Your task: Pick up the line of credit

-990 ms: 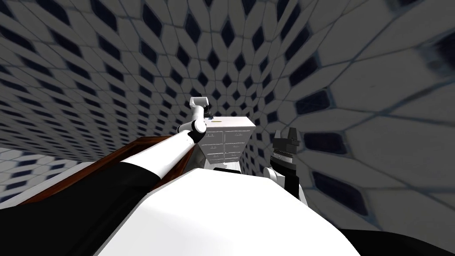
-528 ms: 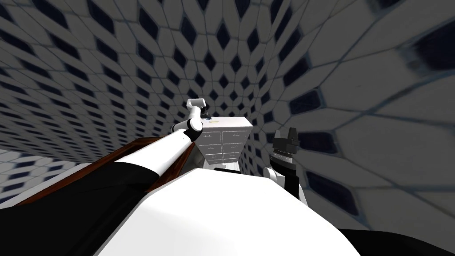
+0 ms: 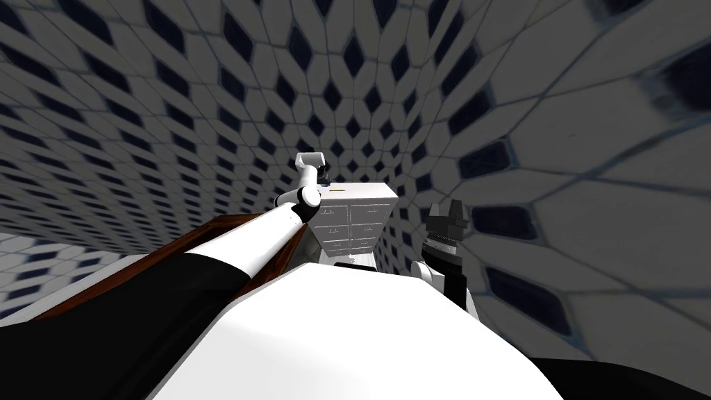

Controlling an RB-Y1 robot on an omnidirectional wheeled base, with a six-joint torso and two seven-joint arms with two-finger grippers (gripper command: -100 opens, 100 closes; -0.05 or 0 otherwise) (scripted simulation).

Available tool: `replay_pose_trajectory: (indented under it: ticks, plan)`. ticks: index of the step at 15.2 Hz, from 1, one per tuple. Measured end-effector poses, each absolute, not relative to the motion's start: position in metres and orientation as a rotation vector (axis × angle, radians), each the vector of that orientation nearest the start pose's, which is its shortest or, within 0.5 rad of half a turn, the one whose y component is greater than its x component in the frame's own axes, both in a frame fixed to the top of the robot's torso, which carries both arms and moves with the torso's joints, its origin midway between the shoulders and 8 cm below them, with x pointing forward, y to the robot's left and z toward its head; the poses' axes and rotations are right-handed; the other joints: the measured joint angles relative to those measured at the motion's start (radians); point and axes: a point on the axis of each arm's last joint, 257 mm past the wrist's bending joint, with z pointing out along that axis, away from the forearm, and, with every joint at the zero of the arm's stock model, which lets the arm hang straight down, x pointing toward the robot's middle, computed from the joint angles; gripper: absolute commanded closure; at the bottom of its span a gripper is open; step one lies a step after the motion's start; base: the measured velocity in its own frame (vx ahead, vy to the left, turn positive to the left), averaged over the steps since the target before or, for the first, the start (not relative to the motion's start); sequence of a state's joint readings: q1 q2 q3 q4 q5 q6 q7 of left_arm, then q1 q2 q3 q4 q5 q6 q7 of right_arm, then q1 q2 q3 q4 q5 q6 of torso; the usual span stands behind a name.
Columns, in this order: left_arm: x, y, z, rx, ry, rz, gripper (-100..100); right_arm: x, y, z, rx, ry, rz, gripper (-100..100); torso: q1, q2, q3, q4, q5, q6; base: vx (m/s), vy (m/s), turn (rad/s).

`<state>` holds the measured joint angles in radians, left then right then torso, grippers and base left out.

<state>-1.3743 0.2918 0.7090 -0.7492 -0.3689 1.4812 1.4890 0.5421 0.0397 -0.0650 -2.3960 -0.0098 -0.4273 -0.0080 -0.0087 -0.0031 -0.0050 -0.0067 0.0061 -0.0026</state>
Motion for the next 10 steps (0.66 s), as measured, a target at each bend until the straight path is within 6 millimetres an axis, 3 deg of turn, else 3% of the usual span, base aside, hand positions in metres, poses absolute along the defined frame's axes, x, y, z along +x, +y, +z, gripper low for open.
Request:
replay_pose_trajectory:
  ticks: [10]
  plan:
    - [0.638,0.277,-0.047,-2.926,-0.298,-0.9,100,0.324,-0.306,0.05,0.678,0.565,1.234,0,-0.001,0.001,0.001,0.0,0.0,0.0,-0.017,0.057,0.001]
